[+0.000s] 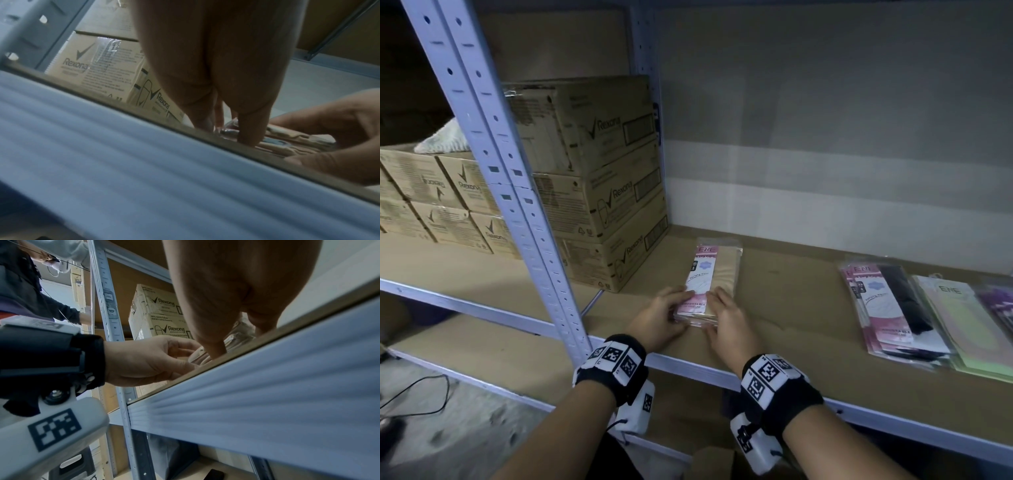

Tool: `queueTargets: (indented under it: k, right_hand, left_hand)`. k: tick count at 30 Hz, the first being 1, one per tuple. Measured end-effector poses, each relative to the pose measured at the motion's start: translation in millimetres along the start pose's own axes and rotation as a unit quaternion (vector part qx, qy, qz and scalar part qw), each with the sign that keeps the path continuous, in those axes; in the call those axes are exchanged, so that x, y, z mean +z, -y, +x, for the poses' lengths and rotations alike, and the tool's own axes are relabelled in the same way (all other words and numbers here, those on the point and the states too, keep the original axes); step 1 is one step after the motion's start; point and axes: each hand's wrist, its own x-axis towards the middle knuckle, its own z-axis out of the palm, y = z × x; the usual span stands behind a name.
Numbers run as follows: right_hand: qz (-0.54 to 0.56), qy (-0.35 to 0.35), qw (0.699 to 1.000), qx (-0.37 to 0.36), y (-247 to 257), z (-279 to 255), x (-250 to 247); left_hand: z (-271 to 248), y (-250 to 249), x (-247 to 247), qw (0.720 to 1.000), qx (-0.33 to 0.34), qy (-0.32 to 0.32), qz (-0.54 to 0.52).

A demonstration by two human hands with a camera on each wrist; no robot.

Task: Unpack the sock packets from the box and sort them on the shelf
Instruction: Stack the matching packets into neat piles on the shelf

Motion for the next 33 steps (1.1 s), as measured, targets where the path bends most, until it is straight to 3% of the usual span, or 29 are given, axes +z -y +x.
queueTargets:
  k: [8, 16, 21, 33]
  right_hand:
    - [0.055, -0.021, 0.998, 0.018, 4, -12, -23]
    - [-0.043, -0.019, 0.997, 0.064, -28, -44, -84]
    - [-0.060, -0.052, 0.994, 0.075, -63, -72, -128]
    - [-0.084, -0.098, 0.983, 0.132, -155, -138, -201]
  left_hand:
    - [1, -18, -13, 0.995, 0.005, -0.001, 0.098]
    - [2, -73, -5, 0.986, 0.034, -0.007, 0.161]
    - [8, -116, 34, 0.979, 0.069, 0.021, 0.191]
    - [30, -202, 153, 0.976, 0.143, 0.110, 0.119]
